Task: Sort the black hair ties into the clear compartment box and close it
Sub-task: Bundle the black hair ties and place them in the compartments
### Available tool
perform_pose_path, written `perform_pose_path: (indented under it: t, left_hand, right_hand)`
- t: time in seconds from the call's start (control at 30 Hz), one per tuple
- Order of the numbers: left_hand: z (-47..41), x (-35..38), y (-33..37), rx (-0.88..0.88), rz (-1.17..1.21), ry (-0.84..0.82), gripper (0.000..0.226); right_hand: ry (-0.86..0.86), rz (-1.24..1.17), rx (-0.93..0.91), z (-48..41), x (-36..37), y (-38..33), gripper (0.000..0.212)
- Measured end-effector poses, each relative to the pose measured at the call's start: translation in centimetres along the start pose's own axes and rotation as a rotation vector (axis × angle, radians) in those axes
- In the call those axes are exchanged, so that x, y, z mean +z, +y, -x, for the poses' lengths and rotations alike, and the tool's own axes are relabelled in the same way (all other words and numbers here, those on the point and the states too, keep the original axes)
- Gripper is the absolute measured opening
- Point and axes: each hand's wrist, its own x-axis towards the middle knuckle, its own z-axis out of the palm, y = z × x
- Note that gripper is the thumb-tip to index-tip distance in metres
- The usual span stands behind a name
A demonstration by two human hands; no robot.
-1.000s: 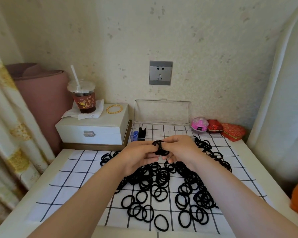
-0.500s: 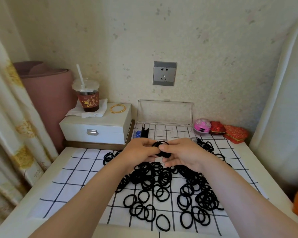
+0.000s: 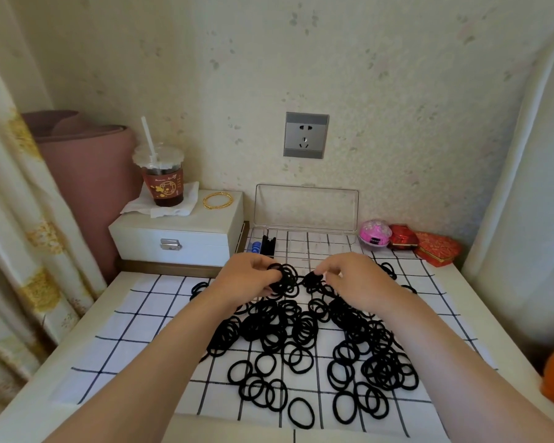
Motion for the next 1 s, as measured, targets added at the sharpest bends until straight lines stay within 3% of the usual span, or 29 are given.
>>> perform_pose_path:
  t: [0.1, 0.2, 0.37, 0.47, 0.6, 0.7, 0.8, 1.0]
  left_hand:
    - [0.1, 0.0, -0.1, 0.012, -0.076, -0.010, 0.017]
    - [0.2, 0.2, -0.1, 0.007, -0.087, -0.026, 0.020]
    - [0.2, 0.1, -0.4, 0.019, -0.098, -0.045, 0.024]
    - [0.2, 0.1, -0.4, 0.021, -0.080, -0.022, 0.022]
    - [0.2, 0.3, -0.3, 0.036, -0.086, 0.022, 0.019]
    - [0.1, 0.7, -0.3, 0.040, -0.073, 0.012, 0.020]
    - [0.2, 1.1, 0.0, 0.012, 0.032, -0.041, 0.020]
    - [0.3, 0.8, 0.3, -0.088, 0.305, -0.165, 0.024]
  right_hand:
    - [-0.164, 0.263, -0.106, 0.4, 1.2, 0.0, 0.035]
    - [-0.218, 0.455, -0.150, 0.1, 2.2, -0.5, 0.043]
    - [-0.160, 0.492, -0.111, -0.4, 2.8, -0.7, 0.015]
    - [-0.124, 0.344, -0.081, -0.4, 2.4, -0.1, 0.012]
    - [0.052, -0.265, 0.043, 0.0, 0.0, -1.1, 0.008]
    - [-0.030, -0.643, 0.114, 0.5, -0.4, -2.9, 0.006]
    - [-0.055, -0.591, 0.134, 0.7, 0.7, -3.8, 0.007]
    - [0.101, -0.481, 0.191, 0.0, 1.8, -3.9, 0.008]
